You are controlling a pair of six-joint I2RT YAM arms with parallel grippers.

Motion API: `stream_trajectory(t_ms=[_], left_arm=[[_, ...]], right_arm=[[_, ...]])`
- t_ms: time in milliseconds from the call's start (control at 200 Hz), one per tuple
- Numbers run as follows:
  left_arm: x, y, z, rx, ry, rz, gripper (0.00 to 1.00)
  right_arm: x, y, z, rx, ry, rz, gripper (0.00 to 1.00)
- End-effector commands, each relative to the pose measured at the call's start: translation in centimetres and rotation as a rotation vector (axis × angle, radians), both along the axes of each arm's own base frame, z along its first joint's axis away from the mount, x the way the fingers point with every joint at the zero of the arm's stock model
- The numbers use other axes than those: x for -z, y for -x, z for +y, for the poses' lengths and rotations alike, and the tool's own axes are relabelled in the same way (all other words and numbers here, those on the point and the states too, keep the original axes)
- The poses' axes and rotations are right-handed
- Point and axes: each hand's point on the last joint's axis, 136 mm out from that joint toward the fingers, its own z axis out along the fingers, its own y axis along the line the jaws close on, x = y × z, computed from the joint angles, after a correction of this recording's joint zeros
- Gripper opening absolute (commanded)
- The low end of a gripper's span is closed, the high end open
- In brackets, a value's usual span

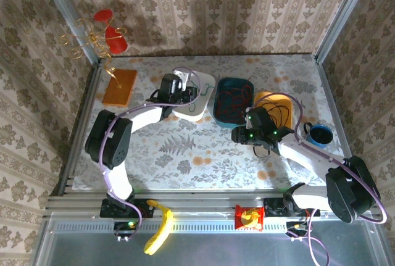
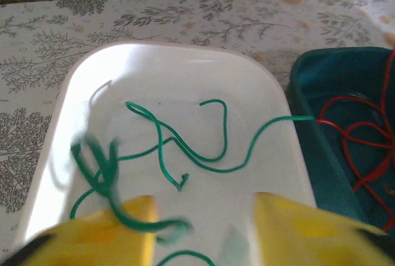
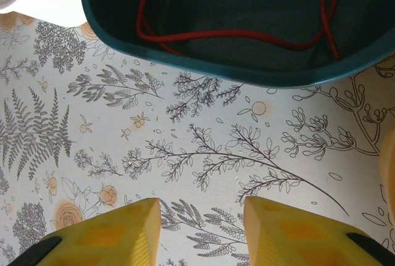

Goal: Untangle the cables

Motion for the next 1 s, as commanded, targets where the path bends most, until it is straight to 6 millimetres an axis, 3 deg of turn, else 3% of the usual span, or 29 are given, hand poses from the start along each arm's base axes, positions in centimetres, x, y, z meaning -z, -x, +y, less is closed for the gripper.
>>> stream_trajectory(t_ms=[0, 110, 175, 275, 325, 375, 430, 475, 505, 530, 565, 615, 690, 770, 885, 995], left_arm=[[-3.1, -1.5, -0.4, -0.024, -0.019, -0.072, 0.77], [-4.5, -0.8, 0.2, -0.060, -0.030, -0.124, 0.81], [-4.8, 0.3, 1.5, -0.106, -0.026, -0.145, 0.84], [-5.1, 2.7, 5.8, -0.254, -0.046, -0.169, 0.91], [-5.1, 4.4, 8.5, -0.334, -0.077, -0.187, 0.99], [-5.3, 6.3, 11.4, -0.416, -0.123, -0.209, 1.00], [-5.5, 8.3, 14.6, -0.499, -0.196, -0.233, 1.00], [-5.8, 9.8, 17.4, -0.577, -0.263, -0.257, 1.00], [-5.9, 10.7, 19.2, -0.631, -0.308, -0.272, 1.00], [-5.8, 11.4, 20.6, -0.664, -0.343, -0.280, 1.00], [-5.7, 12.1, 22.3, -0.703, -0.377, -0.286, 1.00], [-5.1, 13.1, 24.7, -0.769, -0.407, -0.264, 1.00], [-3.6, 14.1, 28.3, -0.878, -0.416, -0.201, 1.00], [-3.1, 14.7, 30.7, -0.971, -0.417, -0.158, 1.00], [-3.0, 13.9, 31.7, -0.983, -0.500, -0.198, 1.00], [-0.3, 13.0, 32.3, -0.970, -0.528, -0.133, 1.00]], right_arm=[[-0.3, 0.4, -0.6, -0.001, 0.019, -0.013, 0.41], [-0.3, 0.6, -1.2, 0.015, 0.035, -0.021, 0.41], [-0.4, 0.6, -1.8, 0.039, 0.051, -0.037, 0.41], [-1.0, 0.1, -4.1, 0.129, 0.121, -0.097, 0.42], [-2.0, -0.3, -5.6, 0.176, 0.172, -0.152, 0.42], [-3.5, -0.9, -7.4, 0.233, 0.244, -0.225, 0.44], [-5.5, -1.5, -9.5, 0.302, 0.325, -0.320, 0.54], [-7.3, -2.0, -11.2, 0.368, 0.390, -0.402, 0.74], [-8.5, -2.3, -12.2, 0.414, 0.429, -0.462, 0.81], [-9.3, -2.6, -12.9, 0.443, 0.462, -0.513, 0.94], [-10.4, -3.0, -13.7, 0.476, 0.509, -0.586, 1.00], [-11.2, -3.6, -14.2, 0.480, 0.569, -0.680, 1.00], [-10.5, -4.5, -14.3, 0.444, 0.660, -0.753, 1.00], [-8.2, -5.4, -15.1, 0.458, 0.716, -0.678, 1.00], [-5.2, -6.5, -15.5, 0.471, 0.754, -0.663, 1.00], [-5.3, -7.9, -16.2, 0.501, 0.766, -0.681, 1.00]])
